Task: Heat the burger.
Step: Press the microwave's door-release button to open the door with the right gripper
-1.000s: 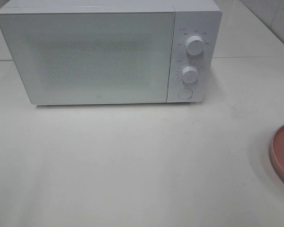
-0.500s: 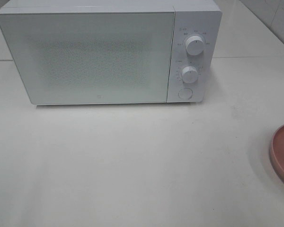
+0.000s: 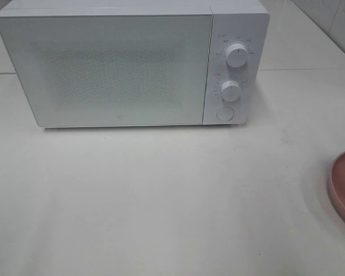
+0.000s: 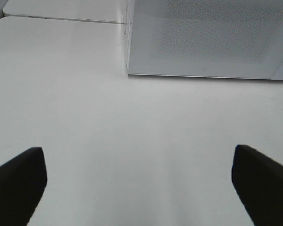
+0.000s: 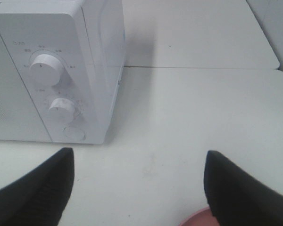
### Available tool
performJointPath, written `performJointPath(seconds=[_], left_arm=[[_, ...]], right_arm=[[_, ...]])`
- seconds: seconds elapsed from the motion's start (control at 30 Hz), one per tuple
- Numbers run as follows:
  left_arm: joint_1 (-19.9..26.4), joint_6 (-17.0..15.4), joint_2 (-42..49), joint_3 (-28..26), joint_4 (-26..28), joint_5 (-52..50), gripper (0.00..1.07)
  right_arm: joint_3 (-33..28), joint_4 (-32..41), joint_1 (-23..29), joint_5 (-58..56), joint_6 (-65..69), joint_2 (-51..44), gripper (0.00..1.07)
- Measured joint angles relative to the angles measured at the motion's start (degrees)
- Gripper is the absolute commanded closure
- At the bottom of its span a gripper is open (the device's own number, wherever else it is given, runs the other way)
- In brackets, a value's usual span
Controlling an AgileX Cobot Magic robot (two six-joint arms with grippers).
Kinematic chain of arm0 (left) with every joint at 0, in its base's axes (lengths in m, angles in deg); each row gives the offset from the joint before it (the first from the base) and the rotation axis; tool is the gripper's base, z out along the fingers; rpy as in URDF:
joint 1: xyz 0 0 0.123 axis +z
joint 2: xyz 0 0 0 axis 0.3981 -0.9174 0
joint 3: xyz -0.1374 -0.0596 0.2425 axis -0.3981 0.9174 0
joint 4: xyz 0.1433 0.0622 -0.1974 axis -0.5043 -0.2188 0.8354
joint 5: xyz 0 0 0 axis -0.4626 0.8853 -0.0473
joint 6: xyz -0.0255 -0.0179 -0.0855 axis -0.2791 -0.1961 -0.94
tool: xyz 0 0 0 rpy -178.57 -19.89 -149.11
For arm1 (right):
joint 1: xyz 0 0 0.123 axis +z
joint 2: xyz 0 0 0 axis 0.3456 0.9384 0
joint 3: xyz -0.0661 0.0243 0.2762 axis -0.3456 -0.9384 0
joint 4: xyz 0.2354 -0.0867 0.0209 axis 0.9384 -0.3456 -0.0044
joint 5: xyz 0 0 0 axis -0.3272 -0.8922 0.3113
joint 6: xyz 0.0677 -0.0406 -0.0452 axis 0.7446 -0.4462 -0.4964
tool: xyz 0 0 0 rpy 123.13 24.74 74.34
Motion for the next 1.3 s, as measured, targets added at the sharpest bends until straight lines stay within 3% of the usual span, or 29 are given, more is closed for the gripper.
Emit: performJointPath(seconds=[0.23, 0.7, 1.07, 1.17, 1.23, 1.27, 1.3], left_arm=[[0.00, 0.00, 0.00, 0.00, 0.00, 0.00, 0.07], [0.00, 0.00, 0.00, 0.00, 0.00, 0.00, 0.07], [0.00, 0.00, 0.00, 0.00, 0.00, 0.00, 0.07], [0.00, 0.00, 0.00, 0.00, 0.00, 0.00, 0.07], [0.00, 0.00, 0.00, 0.00, 0.00, 0.00, 0.07], [0.00, 0.00, 0.00, 0.00, 0.00, 0.00, 0.07], [0.00, 0.00, 0.00, 0.00, 0.00, 0.00, 0.07]], right_arm=[[0.00, -10.31, 0.00, 12.20, 1.32, 6.47, 0.32], [-9.00, -11.06, 0.00, 37.64, 1.32, 15.93, 0.32], [-16.62, -1.83, 1.78, 56.49, -0.74, 23.32, 0.32], [-17.07, 2.81, 5.79, 58.61, -4.13, 24.98, 0.32], [-17.19, 8.82, 11.40, 59.99, -8.59, 27.22, 0.32], [-17.19, 8.82, 11.40, 59.99, -8.59, 27.22, 0.32], [-17.25, 13.87, 14.90, 61.19, -12.03, 28.65, 0.32]])
